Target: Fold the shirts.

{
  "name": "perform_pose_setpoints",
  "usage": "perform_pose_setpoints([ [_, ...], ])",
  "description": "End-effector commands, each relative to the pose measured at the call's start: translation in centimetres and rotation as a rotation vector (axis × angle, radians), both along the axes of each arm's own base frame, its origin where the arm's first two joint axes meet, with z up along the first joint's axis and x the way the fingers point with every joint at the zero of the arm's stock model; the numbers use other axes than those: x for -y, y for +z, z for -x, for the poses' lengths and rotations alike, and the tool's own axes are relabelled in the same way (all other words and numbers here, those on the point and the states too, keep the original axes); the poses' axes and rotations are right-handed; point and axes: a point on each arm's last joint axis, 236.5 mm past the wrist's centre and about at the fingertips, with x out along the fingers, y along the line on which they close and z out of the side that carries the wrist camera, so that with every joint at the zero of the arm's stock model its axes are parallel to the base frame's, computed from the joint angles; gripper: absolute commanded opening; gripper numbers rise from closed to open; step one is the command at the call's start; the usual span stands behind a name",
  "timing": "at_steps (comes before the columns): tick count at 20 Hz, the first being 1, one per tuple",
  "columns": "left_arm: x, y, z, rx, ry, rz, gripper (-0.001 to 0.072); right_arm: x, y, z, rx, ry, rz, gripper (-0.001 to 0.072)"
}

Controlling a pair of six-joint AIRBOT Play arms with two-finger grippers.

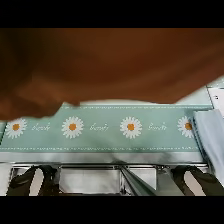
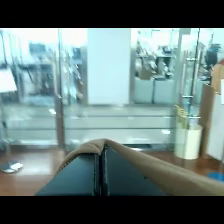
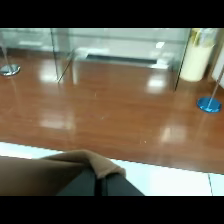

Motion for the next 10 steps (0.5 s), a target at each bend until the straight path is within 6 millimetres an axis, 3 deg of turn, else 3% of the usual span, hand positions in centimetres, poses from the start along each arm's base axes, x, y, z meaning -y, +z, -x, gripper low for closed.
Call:
perform_pose_setpoints([
  [1,-1.5,-2.9,3.9,-0.1,0.058,-0.022,0.0012,0.5,-2.1,3.6,-0.052,-0.055,0.01,0.0023],
  [4,-3.2,-9.0,2.0,-0.353,0.08,0.003,0.0012,1.5,-6.7,3.7,-0.2,-0.096,-0.005,0.0023],
  [6,-4.4,-13.9,-0.3,-0.528,0.124,0.074,0.0012,1.7,-10.1,2.4,-0.306,-0.088,-0.026,0.0023],
  [8,-4.6,-18.8,-3.6,-0.671,0.122,0.121,0.0012,2.1,-14.0,0.1,-0.411,-0.085,-0.054,0.0022],
  [10,-3.7,-23.5,-8.2,-0.778,0.074,0.143,0.0012,2.7,-18.4,-2.8,-0.508,-0.084,-0.086,0.0022],
])
